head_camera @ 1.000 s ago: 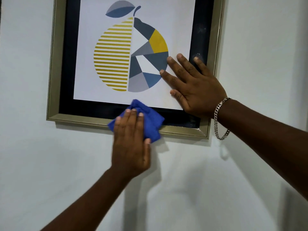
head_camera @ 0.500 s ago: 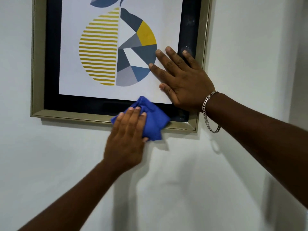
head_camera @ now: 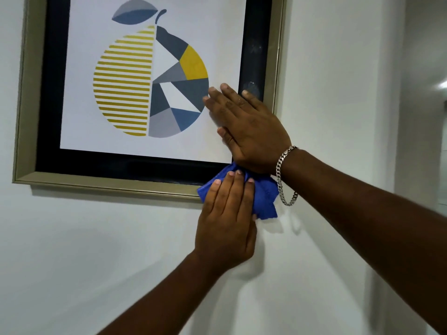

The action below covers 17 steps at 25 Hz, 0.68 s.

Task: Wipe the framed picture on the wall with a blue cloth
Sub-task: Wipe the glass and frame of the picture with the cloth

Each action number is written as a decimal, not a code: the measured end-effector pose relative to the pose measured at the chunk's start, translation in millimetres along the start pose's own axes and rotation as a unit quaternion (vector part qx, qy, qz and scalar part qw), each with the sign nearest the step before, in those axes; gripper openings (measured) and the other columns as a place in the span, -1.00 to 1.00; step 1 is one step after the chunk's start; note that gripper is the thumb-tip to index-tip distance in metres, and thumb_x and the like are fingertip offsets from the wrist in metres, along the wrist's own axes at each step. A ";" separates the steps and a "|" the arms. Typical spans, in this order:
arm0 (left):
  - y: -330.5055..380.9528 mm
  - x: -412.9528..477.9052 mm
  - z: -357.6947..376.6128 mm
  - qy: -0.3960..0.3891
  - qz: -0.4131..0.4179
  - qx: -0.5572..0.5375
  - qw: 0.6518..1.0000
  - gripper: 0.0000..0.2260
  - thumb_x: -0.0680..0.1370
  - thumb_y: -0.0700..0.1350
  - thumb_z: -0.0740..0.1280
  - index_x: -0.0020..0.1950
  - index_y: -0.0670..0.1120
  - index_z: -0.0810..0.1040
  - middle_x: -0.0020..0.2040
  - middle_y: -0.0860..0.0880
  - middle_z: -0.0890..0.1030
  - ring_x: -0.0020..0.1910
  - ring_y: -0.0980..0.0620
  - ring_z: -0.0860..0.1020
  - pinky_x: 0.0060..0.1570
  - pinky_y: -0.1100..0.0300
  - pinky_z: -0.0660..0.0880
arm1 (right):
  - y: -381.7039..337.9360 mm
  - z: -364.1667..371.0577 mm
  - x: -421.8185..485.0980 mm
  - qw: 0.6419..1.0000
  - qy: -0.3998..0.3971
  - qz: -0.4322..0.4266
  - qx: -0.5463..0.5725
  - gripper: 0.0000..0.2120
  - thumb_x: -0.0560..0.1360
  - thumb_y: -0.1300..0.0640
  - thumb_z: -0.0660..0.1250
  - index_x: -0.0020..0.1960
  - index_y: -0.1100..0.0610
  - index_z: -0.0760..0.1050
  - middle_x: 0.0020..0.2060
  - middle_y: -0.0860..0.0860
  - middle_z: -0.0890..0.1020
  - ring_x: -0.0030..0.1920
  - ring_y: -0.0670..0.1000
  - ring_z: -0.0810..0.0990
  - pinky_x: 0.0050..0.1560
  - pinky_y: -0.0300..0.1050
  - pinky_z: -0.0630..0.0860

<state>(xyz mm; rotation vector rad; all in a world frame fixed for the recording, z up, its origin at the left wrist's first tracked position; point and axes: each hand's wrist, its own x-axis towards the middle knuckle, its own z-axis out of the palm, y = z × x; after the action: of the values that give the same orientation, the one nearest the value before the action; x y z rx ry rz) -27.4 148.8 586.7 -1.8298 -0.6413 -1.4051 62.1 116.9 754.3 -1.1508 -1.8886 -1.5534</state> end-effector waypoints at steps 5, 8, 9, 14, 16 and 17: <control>-13.4 3.4 -22.4 -0.050 0.025 -0.052 0.997 -0.52 0.52 -0.08 0.27 0.39 -0.25 0.42 0.40 -0.24 0.47 0.45 -0.18 0.37 0.48 -0.11 0.28 | -27.3 -7.5 -38.5 0.964 0.090 0.110 0.227 -0.52 0.55 0.18 0.09 0.47 0.21 0.25 0.50 0.15 0.30 0.53 0.10 0.18 0.53 0.06 0.17; -19.4 6.6 -41.3 -0.095 -0.007 -0.179 0.979 -0.46 0.42 -0.18 0.29 0.41 -0.23 0.39 0.44 -0.18 0.43 0.48 -0.11 0.33 0.51 -0.05 0.21 | -73.4 0.5 -107.6 0.937 0.117 0.186 0.273 -0.52 0.54 0.14 0.03 0.44 0.22 0.31 0.45 0.12 0.38 0.50 0.02 0.26 0.49 0.01 0.25; -23.4 10.6 -48.5 -0.113 -0.030 -0.234 0.965 -0.47 0.41 -0.21 0.25 0.40 -0.21 0.41 0.42 -0.16 0.46 0.46 -0.08 0.35 0.51 -0.03 0.22 | -85.3 3.0 -122.9 0.945 0.095 0.188 0.248 -0.51 0.54 0.15 0.02 0.44 0.22 0.30 0.45 0.11 0.38 0.50 0.02 0.25 0.49 0.07 0.25; -52.0 47.1 -71.9 -0.007 -0.092 -0.293 0.952 -0.72 0.40 -0.23 0.13 -0.04 -0.24 0.58 -0.06 -0.22 0.66 -0.07 -0.12 0.60 -0.02 -0.12 0.58 | -104.5 3.3 -131.3 0.967 0.005 0.224 0.125 -0.45 0.60 -0.07 0.02 0.49 0.20 0.21 0.51 0.11 0.26 0.54 0.05 0.13 0.51 0.16 0.19; -75.7 68.1 -65.2 -0.009 -0.031 -0.176 0.984 -0.61 0.41 -0.26 0.16 0.19 -0.26 0.54 0.24 -0.28 0.58 0.29 -0.21 0.50 0.32 -0.17 0.43 | -111.0 2.7 -128.1 0.967 -0.014 0.233 0.101 -0.34 0.58 -0.21 0.03 0.52 0.20 0.15 0.53 0.11 0.20 0.56 0.06 0.08 0.54 0.11 0.11; -89.9 78.1 -61.4 -0.037 -0.004 -0.113 0.993 -0.52 0.44 -0.22 0.16 0.36 -0.25 0.43 0.43 -0.25 0.43 0.47 -0.22 0.32 0.46 -0.18 0.25 | -115.3 4.2 -126.6 0.965 -0.021 0.244 0.090 -0.29 0.57 -0.27 0.02 0.53 0.19 0.10 0.55 0.11 0.16 0.56 0.06 0.03 0.55 0.09 0.06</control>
<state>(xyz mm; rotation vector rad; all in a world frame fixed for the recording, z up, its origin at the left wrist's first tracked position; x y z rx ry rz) -109.9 151.5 692.2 -2.0672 -0.5452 -1.4708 40.1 77.1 589.1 -1.4373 -1.5692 -1.0732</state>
